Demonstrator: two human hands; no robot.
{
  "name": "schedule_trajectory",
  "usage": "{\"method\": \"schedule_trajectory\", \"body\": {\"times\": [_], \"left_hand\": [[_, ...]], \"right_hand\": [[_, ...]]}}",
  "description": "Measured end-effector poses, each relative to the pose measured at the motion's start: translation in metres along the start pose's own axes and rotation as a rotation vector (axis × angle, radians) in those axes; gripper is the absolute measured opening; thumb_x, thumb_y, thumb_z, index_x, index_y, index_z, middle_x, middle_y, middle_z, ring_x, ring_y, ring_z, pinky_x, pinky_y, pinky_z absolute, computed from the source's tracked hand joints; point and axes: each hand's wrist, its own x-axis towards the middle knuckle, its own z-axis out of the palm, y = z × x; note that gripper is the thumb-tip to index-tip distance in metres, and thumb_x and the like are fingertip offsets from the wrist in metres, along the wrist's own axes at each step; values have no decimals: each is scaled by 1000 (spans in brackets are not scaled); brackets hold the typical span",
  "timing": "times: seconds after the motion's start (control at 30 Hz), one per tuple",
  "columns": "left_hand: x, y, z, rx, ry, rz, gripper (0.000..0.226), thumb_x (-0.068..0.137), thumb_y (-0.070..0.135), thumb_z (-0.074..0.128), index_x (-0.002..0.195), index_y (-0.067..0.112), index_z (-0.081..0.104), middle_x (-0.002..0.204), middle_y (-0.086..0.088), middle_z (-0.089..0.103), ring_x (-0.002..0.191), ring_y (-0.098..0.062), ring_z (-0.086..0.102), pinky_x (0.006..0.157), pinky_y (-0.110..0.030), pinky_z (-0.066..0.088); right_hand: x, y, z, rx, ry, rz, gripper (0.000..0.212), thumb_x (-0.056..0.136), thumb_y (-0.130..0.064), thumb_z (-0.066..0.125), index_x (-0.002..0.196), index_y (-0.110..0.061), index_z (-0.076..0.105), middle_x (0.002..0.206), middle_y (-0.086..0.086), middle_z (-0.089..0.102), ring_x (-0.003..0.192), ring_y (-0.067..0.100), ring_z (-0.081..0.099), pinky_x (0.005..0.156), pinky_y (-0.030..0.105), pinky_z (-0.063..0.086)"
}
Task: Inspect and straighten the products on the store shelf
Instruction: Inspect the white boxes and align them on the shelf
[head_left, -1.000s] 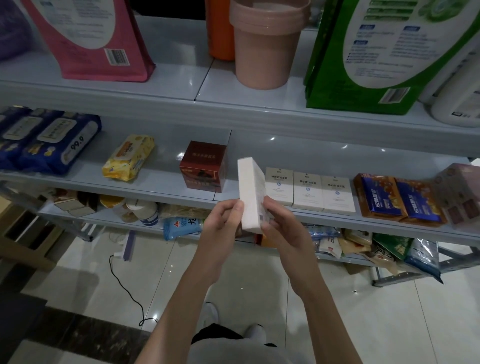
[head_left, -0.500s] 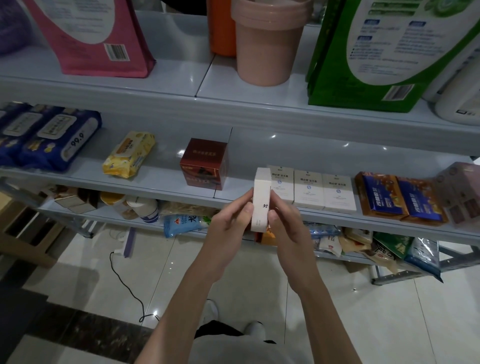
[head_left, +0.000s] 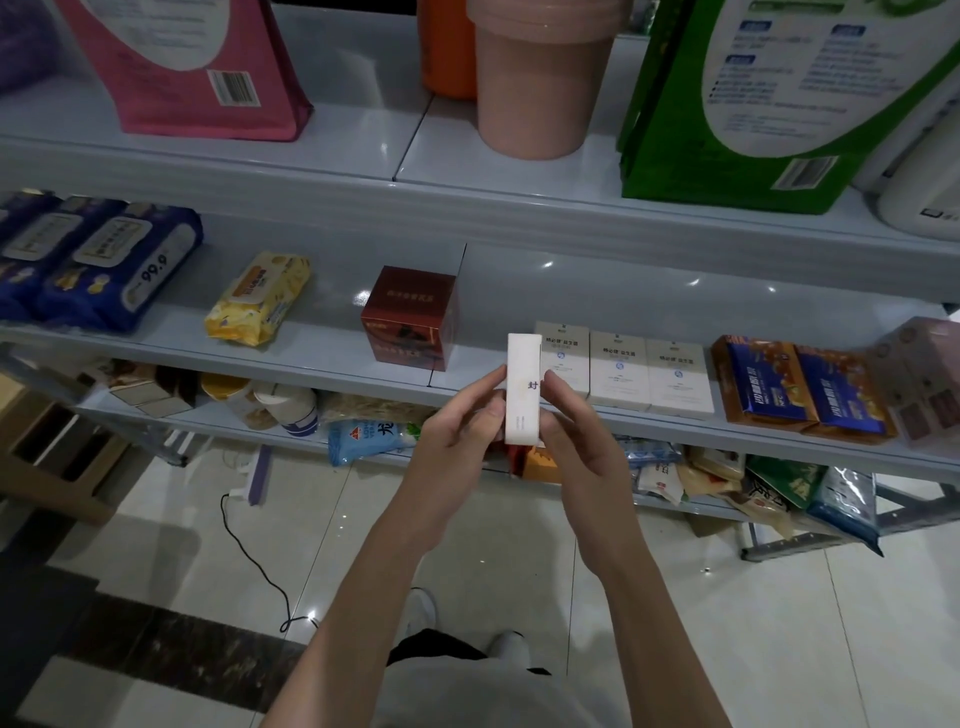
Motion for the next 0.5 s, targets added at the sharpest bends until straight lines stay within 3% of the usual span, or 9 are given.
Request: {"method": "schedule_trajectory", "body": {"times": [0.13, 0.3, 0.4, 0.5], "left_hand": [[0, 0, -1, -9, 54, -25, 31, 106, 25, 51, 135, 31, 59, 119, 19, 69, 113, 1, 64, 98, -26, 54], [-2, 0, -1, 40, 21, -11, 30, 105, 22, 52, 132, 30, 64, 127, 10, 65, 110, 0, 63, 81, -12, 52], [-2, -2, 0, 138, -11, -3, 27, 103, 25, 58, 126, 37, 66, 135, 6, 52, 102, 13, 57, 78, -6, 47], [-1, -6, 3, 210, 17, -39, 30, 100, 26, 63, 127, 39, 64, 139, 7, 42, 102, 18, 51, 77, 0, 43]], "right_hand": [[0, 0, 0, -39, 13, -9, 36, 105, -10, 56, 137, -25, 62, 134, -8, 66, 111, -7, 64, 85, 12, 52], [0, 2, 1, 35, 56, 21, 29, 105, -15, 54, 132, -14, 63, 109, -16, 74, 104, 9, 72, 81, 21, 58], [0, 4, 3, 94, 104, 86, 38, 100, -33, 55, 137, -28, 49, 108, -15, 74, 109, 18, 71, 85, 35, 62], [1, 8, 4, 88, 103, 99, 48, 104, -28, 55, 149, -38, 41, 119, -1, 70, 114, 19, 69, 91, 43, 61]]}}
